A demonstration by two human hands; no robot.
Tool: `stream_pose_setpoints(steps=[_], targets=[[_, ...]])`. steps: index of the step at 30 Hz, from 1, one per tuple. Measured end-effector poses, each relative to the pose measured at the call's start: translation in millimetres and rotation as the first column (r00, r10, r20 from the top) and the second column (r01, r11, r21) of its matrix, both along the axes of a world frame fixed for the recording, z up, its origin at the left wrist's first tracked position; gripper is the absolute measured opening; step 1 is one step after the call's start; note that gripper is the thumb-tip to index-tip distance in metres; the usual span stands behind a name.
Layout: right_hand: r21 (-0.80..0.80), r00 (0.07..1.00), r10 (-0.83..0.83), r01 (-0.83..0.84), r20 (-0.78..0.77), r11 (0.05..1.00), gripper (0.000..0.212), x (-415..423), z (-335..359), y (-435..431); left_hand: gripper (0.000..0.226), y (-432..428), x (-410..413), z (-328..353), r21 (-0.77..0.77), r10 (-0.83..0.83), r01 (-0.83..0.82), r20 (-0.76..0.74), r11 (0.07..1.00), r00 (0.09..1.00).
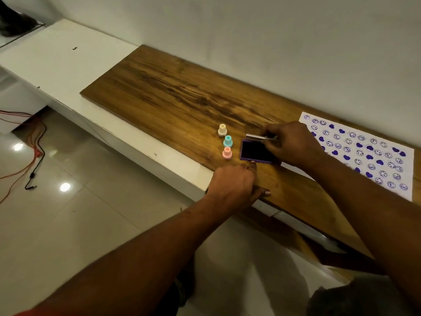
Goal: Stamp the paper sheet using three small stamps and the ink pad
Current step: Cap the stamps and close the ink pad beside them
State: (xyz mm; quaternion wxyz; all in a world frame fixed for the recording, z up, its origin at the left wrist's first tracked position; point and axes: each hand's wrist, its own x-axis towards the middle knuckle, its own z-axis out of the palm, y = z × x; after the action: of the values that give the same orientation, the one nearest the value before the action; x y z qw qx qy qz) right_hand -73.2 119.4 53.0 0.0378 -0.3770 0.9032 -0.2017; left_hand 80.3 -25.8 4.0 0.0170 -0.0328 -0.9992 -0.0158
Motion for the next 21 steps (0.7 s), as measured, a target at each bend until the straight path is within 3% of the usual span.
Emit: stream_pose_setpoints(steps=[4, 21], targets=[[0.069, 0.993, 0.105, -0.101, -0.052, 0.992, 0.030, 15, -5, 5, 0.076, 1, -5, 1, -0.029, 0.014, -0.014, 0.007, 0.999, 1.000], [0.065, 0.980, 0.200, -0.201, 0.012, 0.978, 0.040, 12, -17, 8, 0.077, 6, -7, -2, -0.041, 0.007, -0.010, -0.069, 0.999, 0.998]])
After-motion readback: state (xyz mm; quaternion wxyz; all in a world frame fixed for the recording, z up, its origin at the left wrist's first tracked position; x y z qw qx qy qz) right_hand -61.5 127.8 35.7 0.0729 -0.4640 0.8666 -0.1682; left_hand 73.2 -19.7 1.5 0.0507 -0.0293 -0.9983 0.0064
